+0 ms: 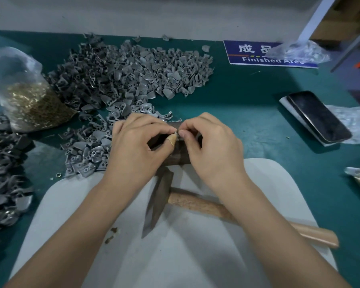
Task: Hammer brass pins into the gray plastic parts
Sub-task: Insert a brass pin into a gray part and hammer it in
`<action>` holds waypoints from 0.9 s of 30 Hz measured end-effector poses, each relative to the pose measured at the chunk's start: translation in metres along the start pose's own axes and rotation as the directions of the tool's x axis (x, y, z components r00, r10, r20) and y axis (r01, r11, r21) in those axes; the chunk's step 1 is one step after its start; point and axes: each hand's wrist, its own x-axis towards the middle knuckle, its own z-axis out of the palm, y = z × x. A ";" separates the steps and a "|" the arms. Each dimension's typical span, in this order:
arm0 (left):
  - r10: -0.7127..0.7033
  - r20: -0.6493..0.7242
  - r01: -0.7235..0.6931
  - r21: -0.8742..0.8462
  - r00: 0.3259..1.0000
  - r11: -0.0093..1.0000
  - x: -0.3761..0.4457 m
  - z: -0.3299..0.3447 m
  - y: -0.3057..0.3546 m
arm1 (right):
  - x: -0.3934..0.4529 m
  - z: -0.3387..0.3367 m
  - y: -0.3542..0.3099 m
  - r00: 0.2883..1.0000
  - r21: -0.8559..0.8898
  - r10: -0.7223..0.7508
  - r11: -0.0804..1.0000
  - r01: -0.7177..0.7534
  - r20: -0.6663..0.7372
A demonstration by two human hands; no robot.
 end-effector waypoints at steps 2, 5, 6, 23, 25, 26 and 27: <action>-0.004 0.001 0.004 -0.010 1.000 1.000 0.000 -0.001 0.000 | 0.002 -0.001 0.001 1.000 0.041 -0.001 0.999 0.000 0.020; -0.003 0.004 0.003 -0.018 1.000 1.000 0.000 -0.002 0.000 | 0.005 -0.003 0.005 0.999 0.084 0.003 0.996 -0.007 0.046; -0.003 0.005 0.003 -0.021 1.000 1.000 0.000 -0.002 0.000 | 0.006 -0.004 0.005 0.999 0.090 -0.003 0.996 -0.002 0.052; -0.039 0.011 0.040 -0.100 0.999 0.994 -0.003 -0.001 0.001 | 0.006 -0.014 -0.018 0.994 -0.273 -0.084 0.957 0.100 0.069; -0.039 0.015 0.040 -0.112 0.999 0.993 -0.003 -0.001 0.001 | 0.008 -0.016 -0.014 0.996 -0.195 -0.038 0.979 0.053 0.081; -0.037 0.015 0.039 -0.116 0.999 0.993 -0.003 -0.001 0.002 | 0.009 -0.017 -0.012 0.997 -0.163 -0.024 0.986 0.036 0.077; -0.037 0.014 0.038 -0.117 0.999 0.992 -0.003 -0.001 0.001 | 0.010 -0.016 -0.010 0.997 -0.146 -0.016 0.989 0.026 0.071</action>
